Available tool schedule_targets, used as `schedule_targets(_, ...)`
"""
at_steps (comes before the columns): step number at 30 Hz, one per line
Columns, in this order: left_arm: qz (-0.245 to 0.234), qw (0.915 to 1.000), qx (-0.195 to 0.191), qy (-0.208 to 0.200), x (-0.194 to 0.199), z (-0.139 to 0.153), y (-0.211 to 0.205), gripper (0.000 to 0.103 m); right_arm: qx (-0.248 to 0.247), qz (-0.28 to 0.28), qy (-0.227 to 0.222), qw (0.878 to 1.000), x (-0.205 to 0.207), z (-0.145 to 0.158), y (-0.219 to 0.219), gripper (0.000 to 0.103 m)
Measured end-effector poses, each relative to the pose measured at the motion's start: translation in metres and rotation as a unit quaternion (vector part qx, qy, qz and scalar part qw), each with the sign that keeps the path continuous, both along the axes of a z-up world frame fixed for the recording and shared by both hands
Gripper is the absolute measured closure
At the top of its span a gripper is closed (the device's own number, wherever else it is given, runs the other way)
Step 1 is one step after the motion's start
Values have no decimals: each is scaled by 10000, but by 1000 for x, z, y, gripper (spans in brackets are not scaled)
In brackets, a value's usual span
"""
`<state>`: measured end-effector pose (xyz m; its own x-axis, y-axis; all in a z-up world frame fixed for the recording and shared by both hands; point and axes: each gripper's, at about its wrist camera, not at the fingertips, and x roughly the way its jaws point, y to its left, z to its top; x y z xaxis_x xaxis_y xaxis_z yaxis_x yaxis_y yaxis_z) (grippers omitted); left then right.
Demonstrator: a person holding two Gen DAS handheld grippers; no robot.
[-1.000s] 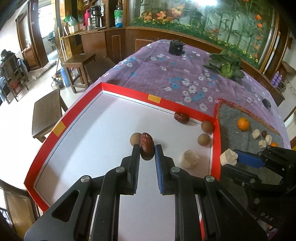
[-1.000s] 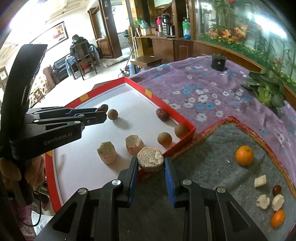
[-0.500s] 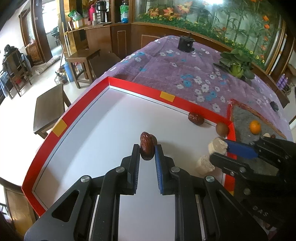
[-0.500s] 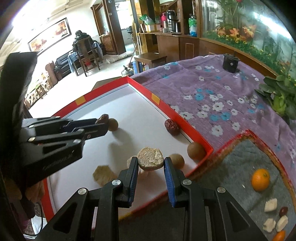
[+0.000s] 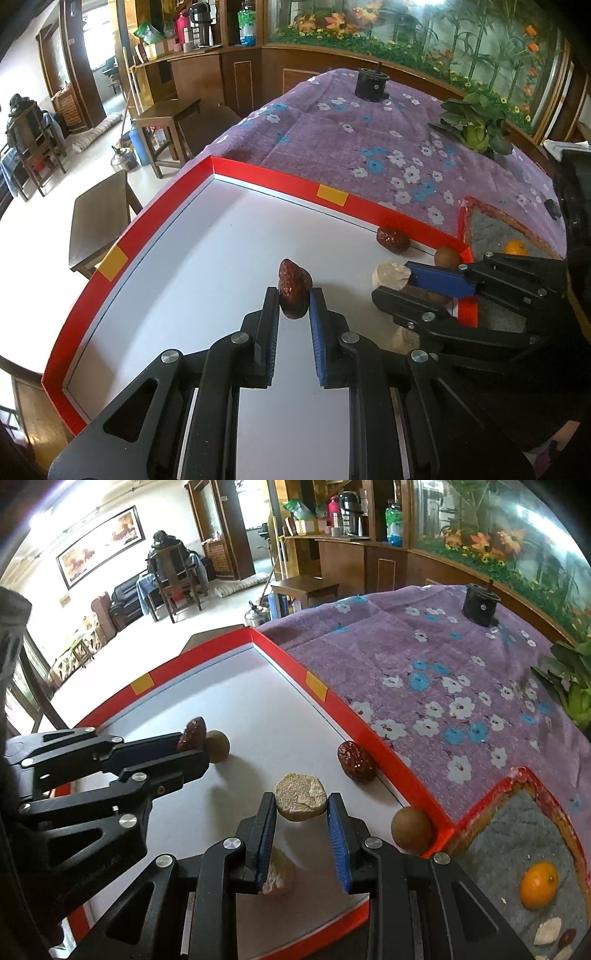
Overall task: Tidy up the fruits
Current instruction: 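Carry the date and white cube into the tray and open both grippers, then move both open grippers back over the gray mat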
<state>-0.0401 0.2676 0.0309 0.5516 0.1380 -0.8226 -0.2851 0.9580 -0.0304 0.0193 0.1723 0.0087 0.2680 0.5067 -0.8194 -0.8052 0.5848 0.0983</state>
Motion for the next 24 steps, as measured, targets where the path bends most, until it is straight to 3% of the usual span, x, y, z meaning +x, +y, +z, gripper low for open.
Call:
schedule_targets(6,68,10000,4,67,0,-3,0,87,-30,-81,28,10000,1,-2,2,76)
schedule_targets(11,219,9997,-8,109,1,-4,3,87,74,-75,87,9999,-5,3,-2,63)
schedule_targets(14,302,9995,-5,118,1,-4,4,87,117,-81,34,9999,-10,8,-6,63)
schedule_targets(17,354,9993,-8,135,1,-4,4,74,143,-118,-24,9998,-14,13,-11,63)
schedule_targets(21,435,9989,156,-4,-5,3,0,49,225,-231,-179,9993,-20,22,-22,62)
schedule_targets(24,473,9985,238,-114,-7,10,-3,47,262,-315,-238,9989,-24,27,-32,59)
